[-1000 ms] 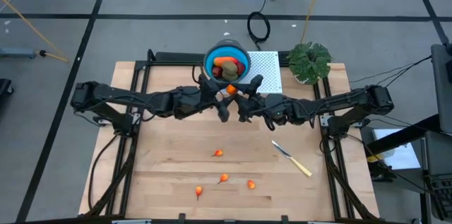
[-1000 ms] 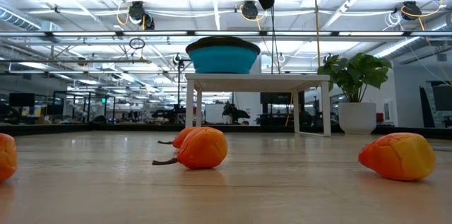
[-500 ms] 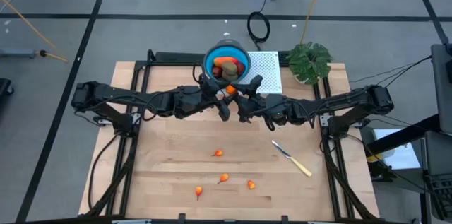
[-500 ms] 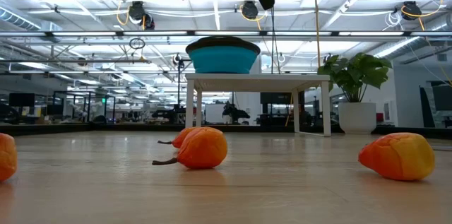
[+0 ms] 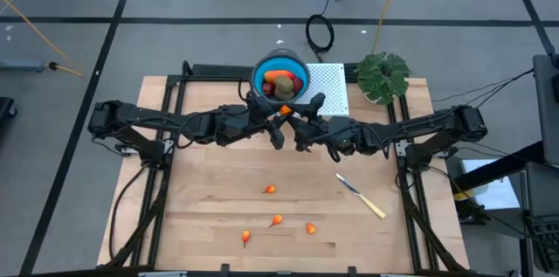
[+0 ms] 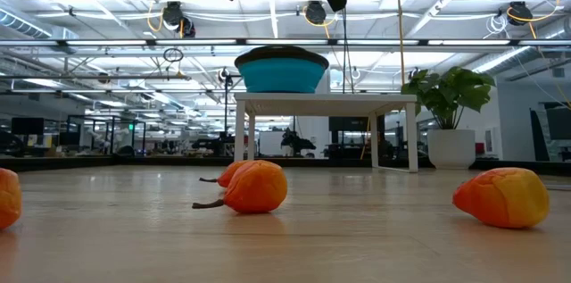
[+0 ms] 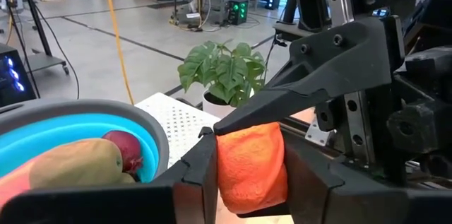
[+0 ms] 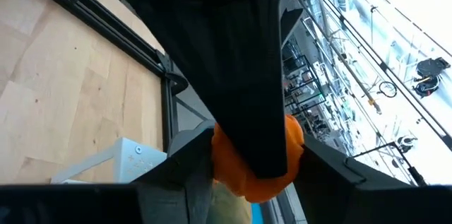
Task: Pick & Place Fruit
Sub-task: Put the orange into the blue strainer bowl on the shelf
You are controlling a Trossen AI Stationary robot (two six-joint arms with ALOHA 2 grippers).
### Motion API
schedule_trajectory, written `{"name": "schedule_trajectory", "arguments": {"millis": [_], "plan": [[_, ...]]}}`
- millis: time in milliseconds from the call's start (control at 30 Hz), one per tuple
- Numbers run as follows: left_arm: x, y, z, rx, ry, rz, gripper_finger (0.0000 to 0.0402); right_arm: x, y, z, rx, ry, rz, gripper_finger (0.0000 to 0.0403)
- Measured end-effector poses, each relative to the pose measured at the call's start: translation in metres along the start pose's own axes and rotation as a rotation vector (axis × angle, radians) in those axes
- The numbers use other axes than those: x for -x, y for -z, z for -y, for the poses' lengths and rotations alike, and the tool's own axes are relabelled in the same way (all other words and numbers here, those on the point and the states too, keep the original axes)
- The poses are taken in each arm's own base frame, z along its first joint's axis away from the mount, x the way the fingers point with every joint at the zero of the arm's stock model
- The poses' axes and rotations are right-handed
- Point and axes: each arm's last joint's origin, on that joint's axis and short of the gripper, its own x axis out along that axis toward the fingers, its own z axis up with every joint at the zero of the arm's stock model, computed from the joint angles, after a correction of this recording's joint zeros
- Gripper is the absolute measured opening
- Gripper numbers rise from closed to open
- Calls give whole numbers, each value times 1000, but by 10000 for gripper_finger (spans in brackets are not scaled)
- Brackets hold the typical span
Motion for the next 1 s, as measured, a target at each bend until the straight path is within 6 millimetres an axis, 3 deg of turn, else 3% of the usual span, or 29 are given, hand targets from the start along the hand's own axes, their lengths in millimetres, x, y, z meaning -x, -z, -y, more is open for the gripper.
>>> {"name": "schedule_trajectory", "arguments": {"millis": [133,367,567,767,1000], "plan": [[0,0,0,-1,3,-2,114,0,0,-1,-3,-6,-3,168],[-1,3,0,-17,-10,-14,113,0,6,-7,-5,-60,-59,227],[-3,0,-8,-39,-85,2,113,4,9,-10,16,4,-180,255],[-9,-2,-22,-68,-146,3,113,15,17,-6,-8,-28,-270,245],[-20,-5,-48,-51,-159,-14,113,33,29,10,-189,-155,-276,190]]}}
